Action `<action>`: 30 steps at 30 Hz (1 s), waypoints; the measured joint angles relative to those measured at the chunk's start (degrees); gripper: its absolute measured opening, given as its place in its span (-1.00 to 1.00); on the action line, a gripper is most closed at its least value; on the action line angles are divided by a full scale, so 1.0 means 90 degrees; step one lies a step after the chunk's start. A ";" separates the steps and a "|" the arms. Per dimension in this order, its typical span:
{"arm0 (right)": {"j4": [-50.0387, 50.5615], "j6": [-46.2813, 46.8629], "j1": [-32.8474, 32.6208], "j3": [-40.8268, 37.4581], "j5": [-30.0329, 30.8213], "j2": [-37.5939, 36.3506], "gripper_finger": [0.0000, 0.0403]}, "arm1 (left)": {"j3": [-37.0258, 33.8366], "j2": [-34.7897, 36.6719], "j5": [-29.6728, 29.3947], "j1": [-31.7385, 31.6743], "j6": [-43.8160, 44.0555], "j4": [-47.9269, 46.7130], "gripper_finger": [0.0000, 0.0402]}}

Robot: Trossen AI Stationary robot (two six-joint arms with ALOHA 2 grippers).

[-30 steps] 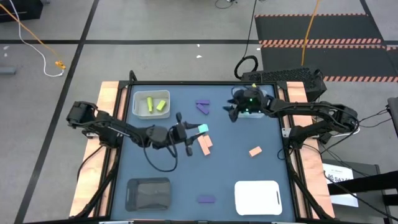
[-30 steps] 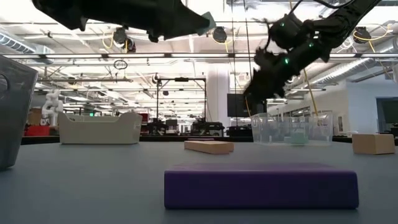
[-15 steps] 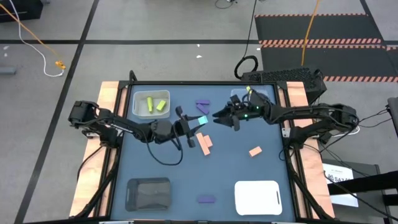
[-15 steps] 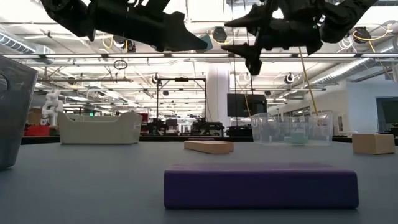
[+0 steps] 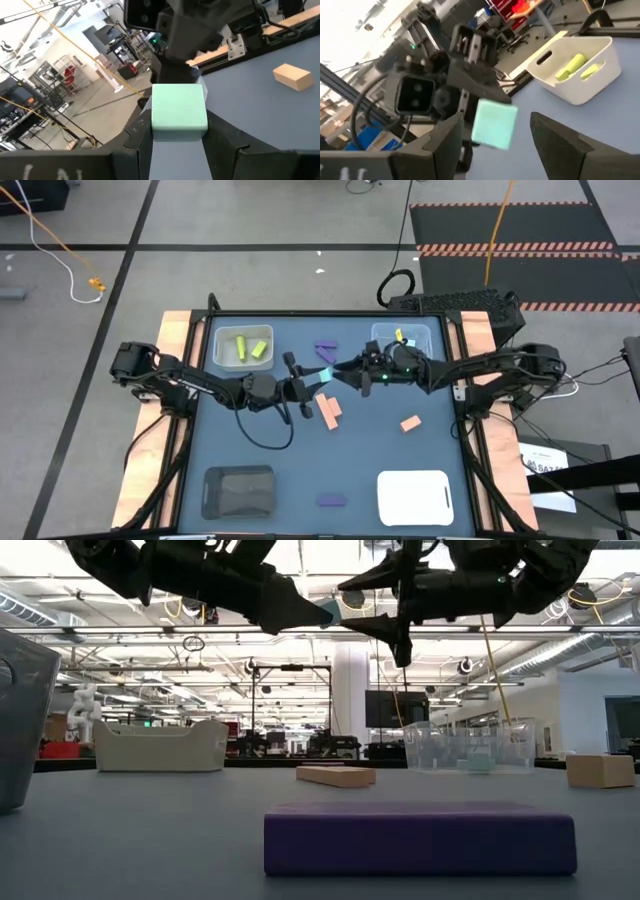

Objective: Sort & place blocks by color
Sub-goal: Put the blue block into the transparent bin

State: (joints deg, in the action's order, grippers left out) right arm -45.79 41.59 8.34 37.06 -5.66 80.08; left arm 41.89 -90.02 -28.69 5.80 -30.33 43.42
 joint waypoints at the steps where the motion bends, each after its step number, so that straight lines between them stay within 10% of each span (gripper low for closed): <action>1: -0.0139 0.0030 0.0000 0.0000 0.0000 0.0058 0.10 | 0.0000 0.0000 0.0000 0.0000 0.0000 -0.0010 -0.33; 15: -0.1239 0.0341 -0.0024 0.0005 0.0204 0.0879 0.06 | 0.0000 0.0000 0.0002 -0.0024 -0.0168 -0.0043 -0.33; 24: -0.1246 0.0310 -0.0061 0.0005 0.0320 0.0878 -0.40 | -0.0002 0.0000 -0.0005 -0.0112 -0.0268 -0.0076 -0.33; 30: -0.1225 0.0253 -0.0061 0.0005 0.0290 0.0876 -0.22 | -0.0002 0.0000 0.0026 -0.0143 -0.0389 -0.0048 -0.31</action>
State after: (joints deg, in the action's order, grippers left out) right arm -56.82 43.87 7.79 37.10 -3.05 87.96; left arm 41.87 -90.02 -28.45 4.51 -33.83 42.99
